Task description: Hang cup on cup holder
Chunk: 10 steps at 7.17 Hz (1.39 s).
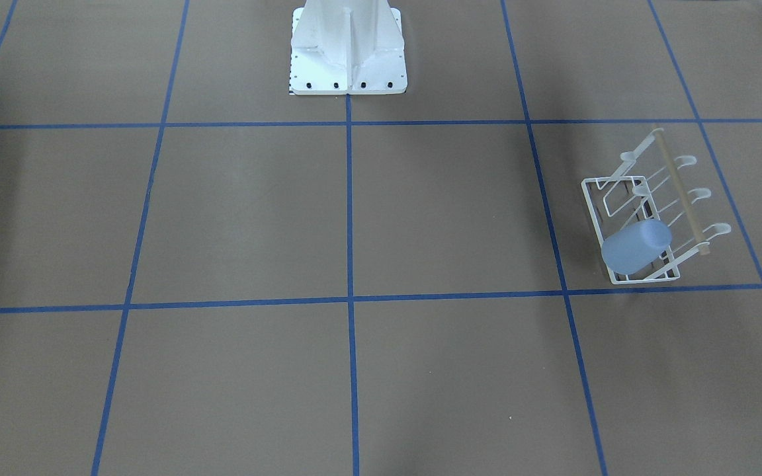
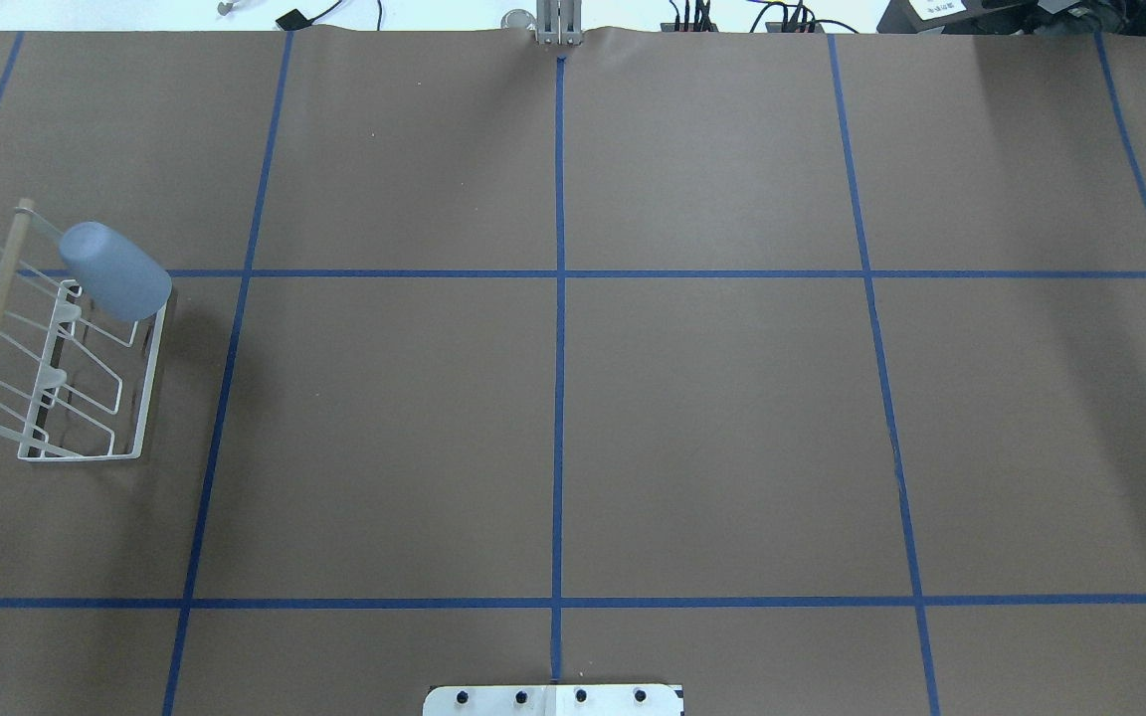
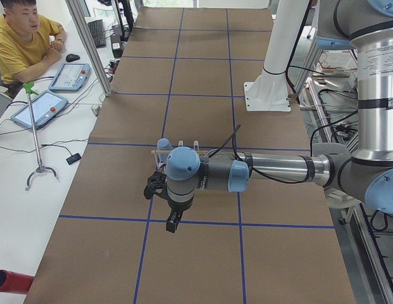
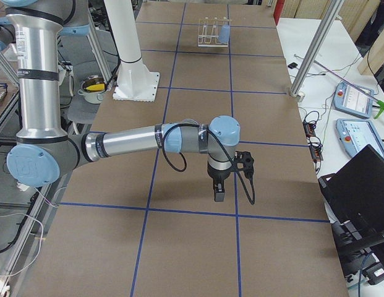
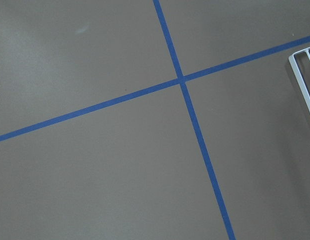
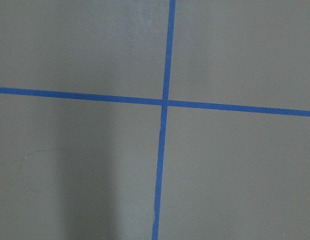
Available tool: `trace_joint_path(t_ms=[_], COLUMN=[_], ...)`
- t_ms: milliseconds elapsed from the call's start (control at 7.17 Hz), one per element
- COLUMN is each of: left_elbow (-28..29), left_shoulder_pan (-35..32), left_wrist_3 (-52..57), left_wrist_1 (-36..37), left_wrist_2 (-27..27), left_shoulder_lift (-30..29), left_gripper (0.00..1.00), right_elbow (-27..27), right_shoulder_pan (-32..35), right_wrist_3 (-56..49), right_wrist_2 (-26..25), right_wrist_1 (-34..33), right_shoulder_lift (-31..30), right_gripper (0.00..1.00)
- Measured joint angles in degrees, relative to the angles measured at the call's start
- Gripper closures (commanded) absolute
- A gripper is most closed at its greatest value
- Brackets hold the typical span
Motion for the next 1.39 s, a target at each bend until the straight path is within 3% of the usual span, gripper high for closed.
trace_joint_path(t_ms=[1394], left_elbow=[-0.1], left_shoulder_pan=[0.0], left_wrist_3=[-0.1], left_wrist_1=[0.0], left_wrist_2=[0.0], left_shoulder_lift=[0.9], left_gripper=[0.02], right_elbow=[-0.7], right_shoulder_pan=[0.0], right_wrist_3=[0.2], right_wrist_2=[0.1], right_wrist_1=[0.0], right_shoulder_lift=[0.0], right_gripper=[0.0])
